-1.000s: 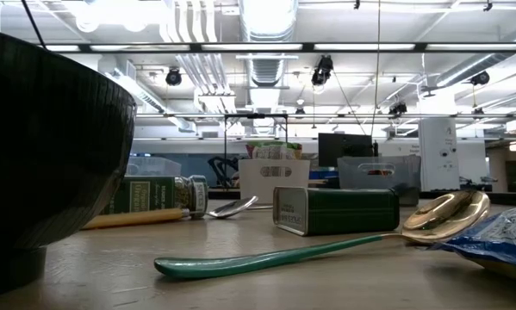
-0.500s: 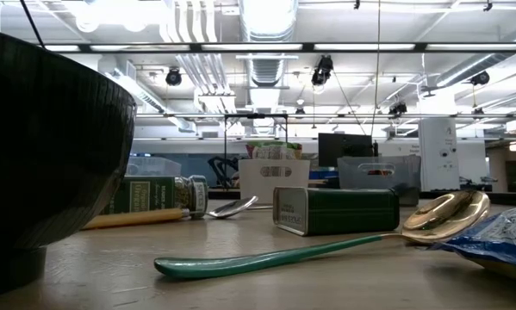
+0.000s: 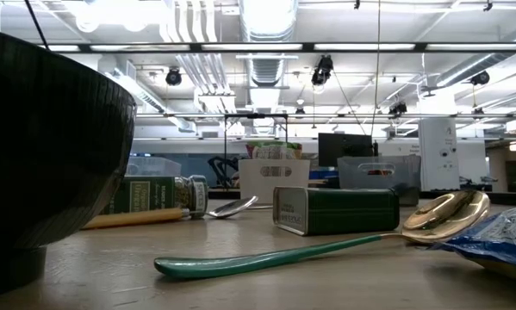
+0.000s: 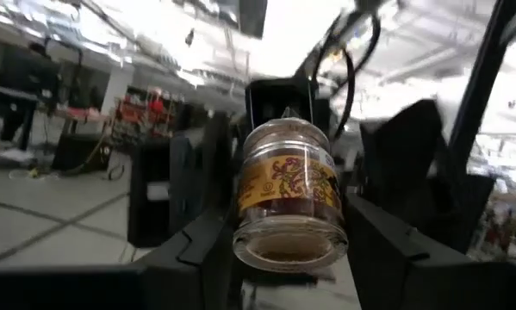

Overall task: Pick & Place Food Item
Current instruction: Put the brown seasoning bottle into the transparent bin

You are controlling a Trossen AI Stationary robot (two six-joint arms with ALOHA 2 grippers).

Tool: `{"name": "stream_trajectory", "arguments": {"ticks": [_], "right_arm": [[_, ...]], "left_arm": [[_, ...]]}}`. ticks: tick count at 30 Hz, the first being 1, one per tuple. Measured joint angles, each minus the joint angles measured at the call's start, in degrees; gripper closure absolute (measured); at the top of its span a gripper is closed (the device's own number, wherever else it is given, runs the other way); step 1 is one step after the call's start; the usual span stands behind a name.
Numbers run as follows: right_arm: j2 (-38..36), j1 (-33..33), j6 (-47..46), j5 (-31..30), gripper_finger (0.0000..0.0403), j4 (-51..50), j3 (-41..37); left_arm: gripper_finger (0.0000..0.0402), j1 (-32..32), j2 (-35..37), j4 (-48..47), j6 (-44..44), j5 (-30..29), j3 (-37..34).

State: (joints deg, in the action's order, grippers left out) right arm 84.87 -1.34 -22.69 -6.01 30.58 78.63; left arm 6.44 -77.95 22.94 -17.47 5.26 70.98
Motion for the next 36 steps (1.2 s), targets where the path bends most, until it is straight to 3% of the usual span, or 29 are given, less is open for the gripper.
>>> {"name": "stream_trajectory", "arguments": {"ticks": [10, 25, 28, 36], "right_arm": [[0.0, 0.0, 0.6, -3.0, 0.006, 1.6, 0.0], [0.6, 0.0, 4.3, -3.5, 0.0061, 0.0, 3.7], [0.8, 0.0, 4.3, -3.6, 0.0078, -0.9, 3.9], [0.8, 0.0, 4.8, -4.6, 0.0173, -0.6, 3.7]], "left_arm": [[0.023, 0.0, 0.1, 8.1, -0.1, -1.2, 0.1], [0.023, 0.1, 0.2, 8.1, 0.1, -1.4, 0.2], [0.023, 0.1, 0.2, 8.6, 0.1, -1.8, 0.2], [0.023, 0.2, 0.2, 10.1, 0.1, -2.7, 0.3]]}}
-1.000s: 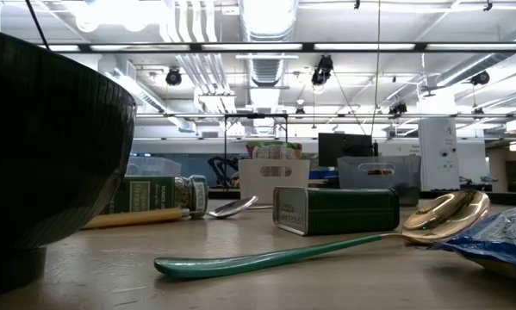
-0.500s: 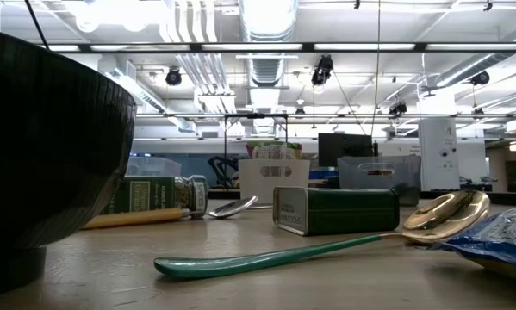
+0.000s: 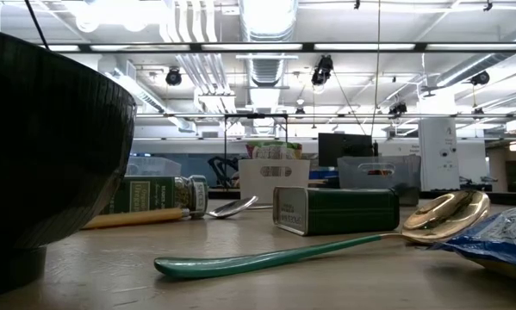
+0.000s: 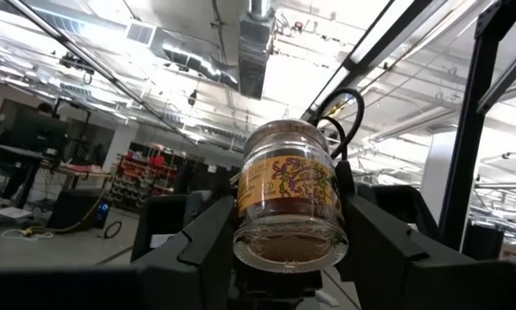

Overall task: Pick & Place Food Item
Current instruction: Put the brown seasoning bottle into the transparent bin

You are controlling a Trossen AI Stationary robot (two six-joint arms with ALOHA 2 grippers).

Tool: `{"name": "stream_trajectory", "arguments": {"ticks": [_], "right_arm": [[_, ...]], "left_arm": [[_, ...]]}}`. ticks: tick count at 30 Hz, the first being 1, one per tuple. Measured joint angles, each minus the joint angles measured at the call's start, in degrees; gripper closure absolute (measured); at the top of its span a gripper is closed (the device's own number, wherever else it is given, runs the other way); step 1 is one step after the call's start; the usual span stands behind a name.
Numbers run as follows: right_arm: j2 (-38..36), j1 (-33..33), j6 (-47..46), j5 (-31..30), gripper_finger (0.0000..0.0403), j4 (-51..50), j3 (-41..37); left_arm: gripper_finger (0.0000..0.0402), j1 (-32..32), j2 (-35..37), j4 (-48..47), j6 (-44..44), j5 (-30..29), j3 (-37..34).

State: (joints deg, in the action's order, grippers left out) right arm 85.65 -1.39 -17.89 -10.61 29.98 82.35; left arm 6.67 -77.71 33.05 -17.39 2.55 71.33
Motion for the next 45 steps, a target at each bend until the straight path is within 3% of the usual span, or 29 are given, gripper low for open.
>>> {"name": "stream_trajectory", "arguments": {"ticks": [4, 11, 19, 23, 26, 37, 45], "right_arm": [[0.0, 0.0, 0.7, 0.1, 0.022, 0.2, 0.0], [0.0, 0.0, 2.3, 1.8, 0.0221, 1.4, -0.1], [0.0, 0.0, 0.7, 2.1, 0.0074, 1.7, -0.1], [0.1, 0.0, -0.2, 0.2, 0.0051, 0.7, -0.1], [0.1, 0.0, -0.1, 0.1, 0.0072, 0.6, -0.1], [0.1, 0.0, 1.4, 0.1, 0.0213, 0.6, 0.5], [0.1, 0.0, 1.4, 0.1, 0.0222, 0.3, 0.5]], "left_arm": [[0.023, 0.0, 0.0, 0.0, 0.0, -0.2, 0.0], [0.023, 0.0, -0.1, 0.2, 0.3, -0.1, 0.0], [0.023, 0.1, -0.2, 0.0, -0.2, 0.2, 0.0], [0.023, 0.1, -0.2, 0.1, -0.2, 0.2, 0.0], [0.023, 0.1, -0.2, 0.2, -0.4, 0.2, 0.0], [0.023, 0.1, -0.2, 0.1, -0.6, 0.0, 0.0], [0.023, 0.1, -0.2, -0.5, -0.7, 0.0, 0.0]]}}
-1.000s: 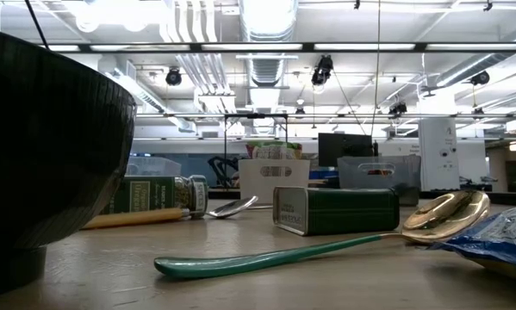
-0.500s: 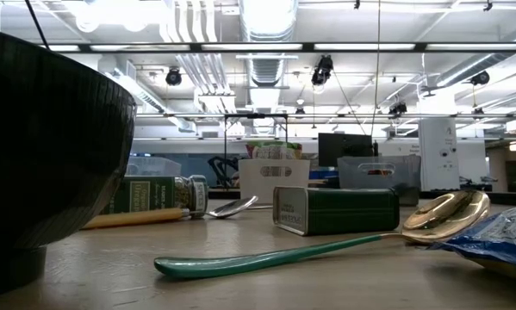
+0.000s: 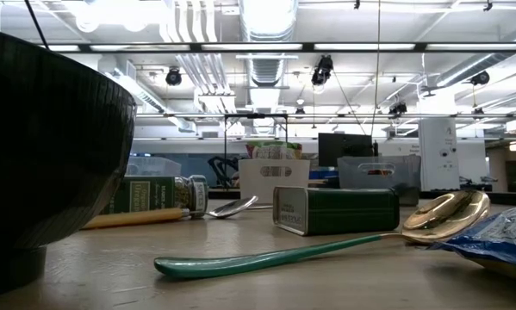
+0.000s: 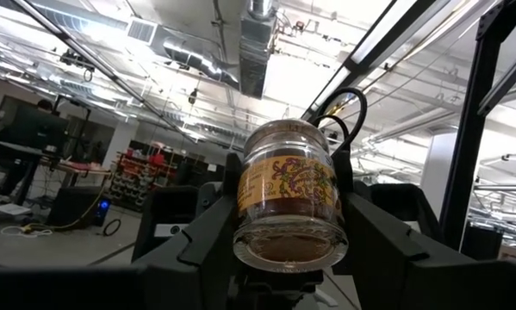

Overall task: Pick & Place Food Item
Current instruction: Put the brown seasoning bottle into the transparent bin

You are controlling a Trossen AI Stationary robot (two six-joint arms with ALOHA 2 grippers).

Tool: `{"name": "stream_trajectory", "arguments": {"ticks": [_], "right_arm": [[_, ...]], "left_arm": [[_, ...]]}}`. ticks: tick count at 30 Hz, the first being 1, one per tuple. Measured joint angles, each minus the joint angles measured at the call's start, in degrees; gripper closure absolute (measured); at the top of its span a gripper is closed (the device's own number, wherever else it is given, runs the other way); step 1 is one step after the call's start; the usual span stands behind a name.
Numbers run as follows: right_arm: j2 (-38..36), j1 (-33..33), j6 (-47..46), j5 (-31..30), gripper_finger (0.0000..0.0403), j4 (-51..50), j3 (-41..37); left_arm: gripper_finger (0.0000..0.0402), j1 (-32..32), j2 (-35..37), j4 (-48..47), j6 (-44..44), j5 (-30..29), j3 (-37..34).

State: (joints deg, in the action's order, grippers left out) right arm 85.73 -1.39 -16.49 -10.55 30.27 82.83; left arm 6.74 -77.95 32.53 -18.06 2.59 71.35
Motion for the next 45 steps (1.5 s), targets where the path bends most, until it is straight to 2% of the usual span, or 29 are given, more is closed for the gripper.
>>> {"name": "stream_trajectory", "arguments": {"ticks": [5, 13, 18, 27, 35, 42, 45], "right_arm": [[-0.1, 0.0, 0.7, 0.2, 0.0222, -1.3, 0.0], [-1.0, 0.0, 5.8, 1.8, 0.0222, -8.4, 0.2], [-2.3, 0.0, 8.4, 2.0, 0.0222, -13.5, 0.2], [-3.7, -0.1, 10.2, 1.3, 0.0222, -23.8, 1.8], [-3.3, -0.1, 11.9, 0.0, 0.0222, -31.6, 3.2], [-2.9, -0.2, 16.9, -8.4, 0.0222, -42.7, 3.1], [-2.4, -0.1, 18.4, -11.8, 0.0222, -48.0, 3.2]], "left_arm": [[0.0228, 0.0, 0.0, -1.3, 0.0, 0.2, 0.0], [0.0092, 0.0, 0.0, -4.5, -0.2, 0.2, 0.0], [0.0051, 0.0, 0.2, -8.2, -1.8, 0.0, 0.0], [0.0039, 0.6, 2.8, -15.9, -1.8, -0.1, -0.1], [0.0039, 1.1, 4.7, -18.7, -2.8, -1.6, 0.0], [0.0038, 3.2, 6.5, -28.2, -18.7, -4.5, 0.1], [0.0038, 3.6, 6.6, -32.4, -21.4, -4.4, 0.0]]}}
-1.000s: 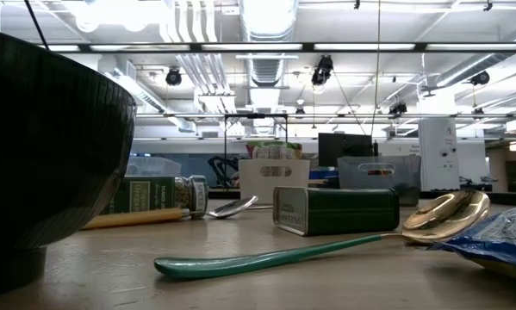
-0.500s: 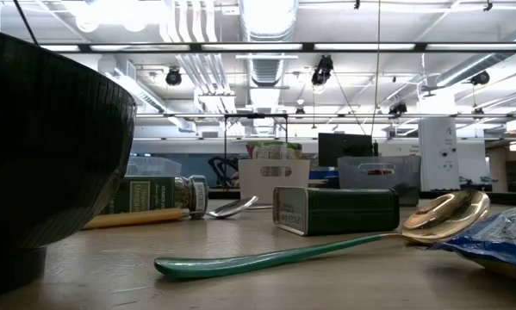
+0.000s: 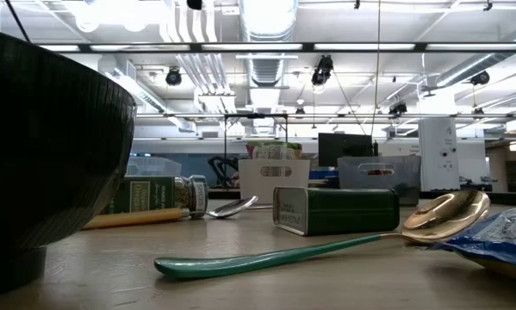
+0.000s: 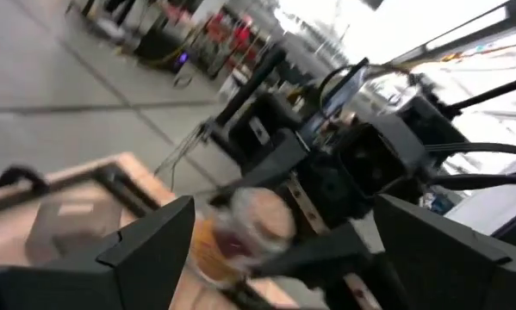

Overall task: Pick & Place Food Item
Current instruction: Put the brown seasoning bottle into the transparent bin

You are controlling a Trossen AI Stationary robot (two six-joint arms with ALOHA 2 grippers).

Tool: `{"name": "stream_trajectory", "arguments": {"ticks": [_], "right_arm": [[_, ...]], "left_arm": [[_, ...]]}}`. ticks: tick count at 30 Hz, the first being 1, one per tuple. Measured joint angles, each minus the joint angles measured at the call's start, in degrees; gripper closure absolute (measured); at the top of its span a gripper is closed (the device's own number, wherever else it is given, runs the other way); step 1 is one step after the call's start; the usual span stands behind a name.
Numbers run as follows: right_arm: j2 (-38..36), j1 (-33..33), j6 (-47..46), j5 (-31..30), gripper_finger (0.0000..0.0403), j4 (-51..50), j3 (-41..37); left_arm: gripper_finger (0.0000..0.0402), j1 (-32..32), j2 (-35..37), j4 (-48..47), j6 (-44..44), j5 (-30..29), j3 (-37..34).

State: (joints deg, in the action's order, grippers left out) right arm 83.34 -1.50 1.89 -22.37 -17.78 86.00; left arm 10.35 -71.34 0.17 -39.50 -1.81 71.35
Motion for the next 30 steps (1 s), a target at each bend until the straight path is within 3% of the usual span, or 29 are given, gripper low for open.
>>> {"name": "stream_trajectory", "arguments": {"ticks": [14, 30], "right_arm": [[6.6, -0.1, 0.3, -0.4, 0.0222, -8.6, 1.8], [22.6, -0.7, 0.8, -3.4, 0.0222, -34.3, 25.8]], "left_arm": [[0.0038, 2.6, -0.5, -18.6, -10.8, 0.3, 0.0], [0.0038, 2.7, -4.0, -25.9, -13.1, 1.0, 0.0]]}}
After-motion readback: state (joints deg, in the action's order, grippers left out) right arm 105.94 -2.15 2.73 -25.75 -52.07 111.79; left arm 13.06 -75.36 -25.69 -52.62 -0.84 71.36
